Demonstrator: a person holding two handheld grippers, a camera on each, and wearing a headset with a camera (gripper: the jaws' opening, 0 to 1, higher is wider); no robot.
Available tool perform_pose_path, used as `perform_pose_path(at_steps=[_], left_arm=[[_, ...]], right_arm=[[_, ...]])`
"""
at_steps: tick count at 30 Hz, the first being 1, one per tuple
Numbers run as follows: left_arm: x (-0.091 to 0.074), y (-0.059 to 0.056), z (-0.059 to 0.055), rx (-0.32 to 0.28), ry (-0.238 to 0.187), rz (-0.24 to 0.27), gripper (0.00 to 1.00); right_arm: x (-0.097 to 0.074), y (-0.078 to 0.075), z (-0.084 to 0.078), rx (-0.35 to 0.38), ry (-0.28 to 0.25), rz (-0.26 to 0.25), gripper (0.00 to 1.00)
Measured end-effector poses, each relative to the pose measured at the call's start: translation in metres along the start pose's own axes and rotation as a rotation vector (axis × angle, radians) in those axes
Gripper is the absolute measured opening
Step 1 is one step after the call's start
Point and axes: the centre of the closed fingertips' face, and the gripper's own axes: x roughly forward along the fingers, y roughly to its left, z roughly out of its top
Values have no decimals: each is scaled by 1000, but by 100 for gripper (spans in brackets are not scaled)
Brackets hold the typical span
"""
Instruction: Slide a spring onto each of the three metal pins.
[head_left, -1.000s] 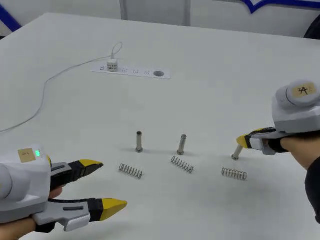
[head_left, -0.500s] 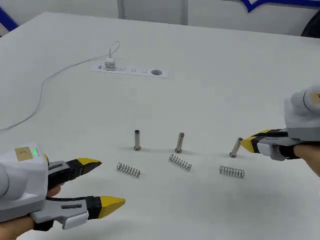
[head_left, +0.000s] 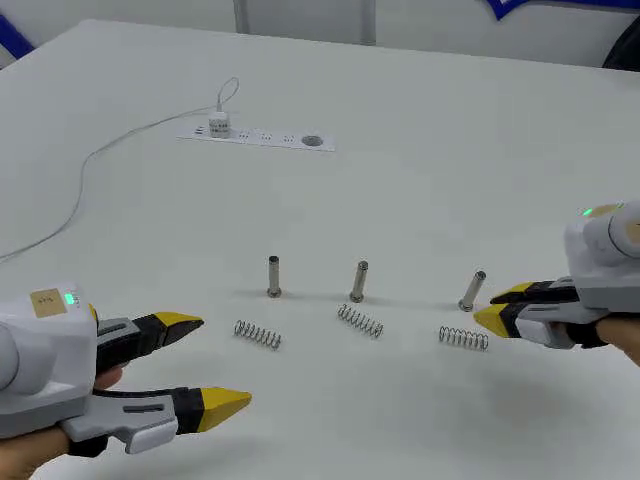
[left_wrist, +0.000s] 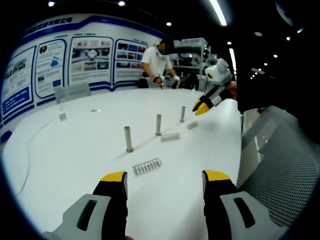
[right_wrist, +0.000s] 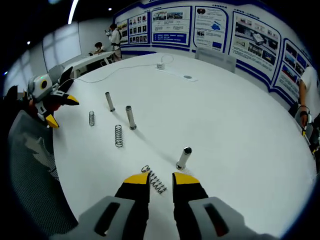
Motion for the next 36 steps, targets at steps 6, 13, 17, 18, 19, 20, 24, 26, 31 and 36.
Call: perform_pose_path(at_steps=[6, 13, 17, 18, 19, 20, 24, 26, 31, 36], left_arm=[[0, 0, -1, 1, 5, -4, 62], [1, 0, -1, 2, 8, -6, 62], [1, 0, -1, 1, 8, -5, 61], [1, 0, -1, 0, 9, -4, 61], [1, 0, -1, 0, 8, -4, 61], [1, 0, -1, -1, 8, -4, 61], [1, 0, -1, -3, 7, -4, 61], [1, 0, 0, -1, 7, -6, 61], [2, -2, 1, 0, 4, -13, 61], [2, -4, 4, 8, 4, -23, 60]], right_arm=[[10, 4, -14, -70, 50, 53, 18], [17, 6, -23, -121, 100, 90, 18], [21, 7, -27, -141, 126, 101, 17], [21, 7, -28, -146, 130, 107, 16], [22, 8, -29, -147, 135, 111, 16], [23, 8, -30, -147, 139, 113, 16], [22, 9, -35, -153, 163, 122, 14], [22, 10, -37, -156, 170, 125, 14], [22, 11, -39, -171, 181, 133, 12], [22, 11, -40, -176, 190, 129, 11]])
